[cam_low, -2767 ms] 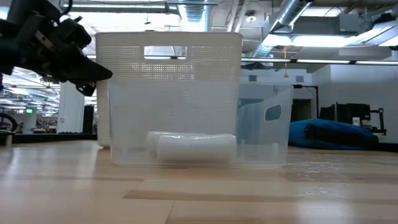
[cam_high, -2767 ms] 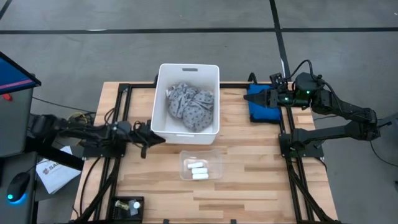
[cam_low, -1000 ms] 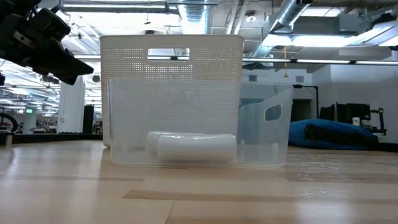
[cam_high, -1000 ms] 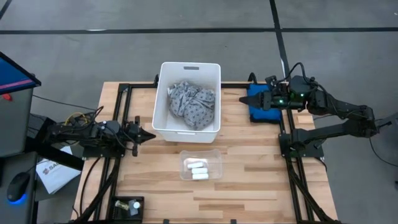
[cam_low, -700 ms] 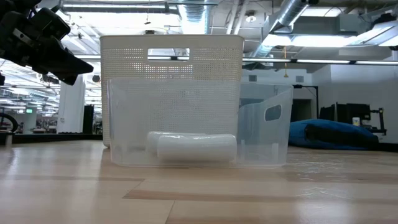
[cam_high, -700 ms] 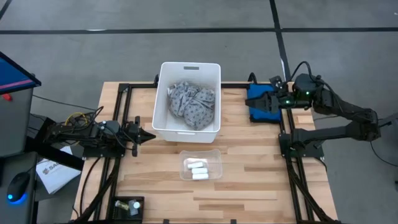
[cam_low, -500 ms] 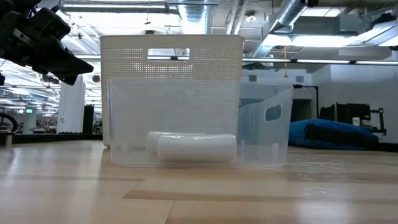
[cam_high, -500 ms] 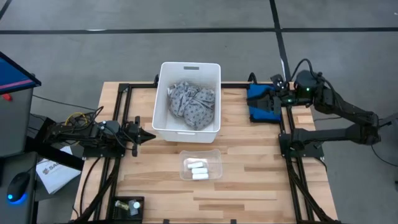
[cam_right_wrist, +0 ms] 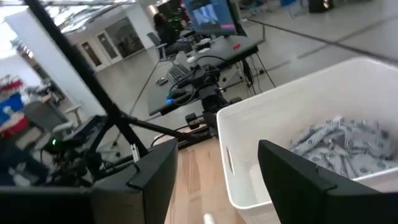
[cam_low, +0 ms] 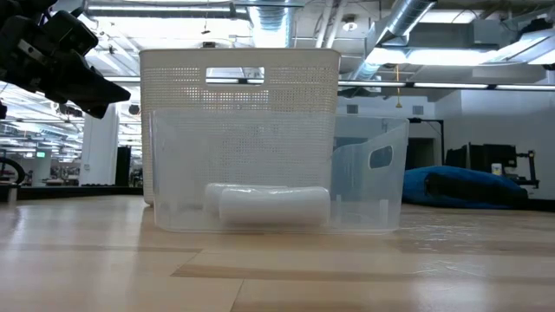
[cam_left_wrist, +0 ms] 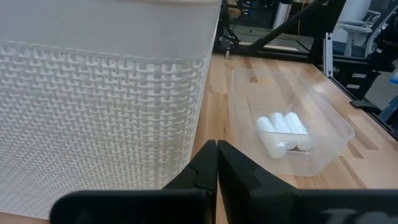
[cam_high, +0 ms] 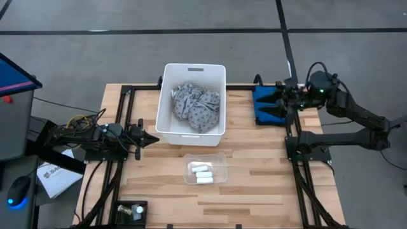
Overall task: Pick & Place Medicine items
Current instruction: Return to Home Position
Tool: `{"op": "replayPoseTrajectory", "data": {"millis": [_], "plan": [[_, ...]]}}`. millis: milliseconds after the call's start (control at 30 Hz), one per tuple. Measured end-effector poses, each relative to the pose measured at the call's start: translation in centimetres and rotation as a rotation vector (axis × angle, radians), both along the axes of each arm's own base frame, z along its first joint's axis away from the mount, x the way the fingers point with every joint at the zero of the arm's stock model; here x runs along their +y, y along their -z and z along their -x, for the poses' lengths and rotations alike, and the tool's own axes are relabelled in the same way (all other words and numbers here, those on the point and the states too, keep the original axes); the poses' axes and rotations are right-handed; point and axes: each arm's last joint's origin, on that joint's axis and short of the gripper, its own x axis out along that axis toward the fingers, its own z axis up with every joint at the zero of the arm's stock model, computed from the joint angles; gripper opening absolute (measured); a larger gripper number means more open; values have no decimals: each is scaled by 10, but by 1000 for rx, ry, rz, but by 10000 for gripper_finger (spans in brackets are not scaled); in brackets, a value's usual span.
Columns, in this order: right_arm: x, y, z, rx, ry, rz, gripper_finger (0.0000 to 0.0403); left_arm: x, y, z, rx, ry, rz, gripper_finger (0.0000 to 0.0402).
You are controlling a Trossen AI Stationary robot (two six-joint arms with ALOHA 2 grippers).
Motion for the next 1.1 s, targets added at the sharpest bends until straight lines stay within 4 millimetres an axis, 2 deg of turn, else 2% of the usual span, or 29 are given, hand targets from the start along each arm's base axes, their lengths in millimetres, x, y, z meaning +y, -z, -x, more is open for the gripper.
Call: {"op": "replayPoseTrajectory", "data": {"millis": [300, 433, 567, 667, 933, 1100], "plan": [[16, -1, 35, -11, -51, 140, 220, 0, 0, 0, 0, 0, 0, 3], [21, 9, 55, -33, -20, 205, 220, 0, 0, 0, 0, 0, 0, 3], [23, 38, 71, -41, 51, 220, 220, 0, 0, 0, 0, 0, 0, 3], [24, 62, 76, -55, 69, 181, 220, 0, 0, 0, 0, 0, 0, 3], [18, 142, 57, -30, 124, -9, 220, 0, 0, 0, 0, 0, 0, 3], [15, 180, 51, -110, 163, -36, 220, 0, 0, 0, 0, 1, 0, 3]]}}
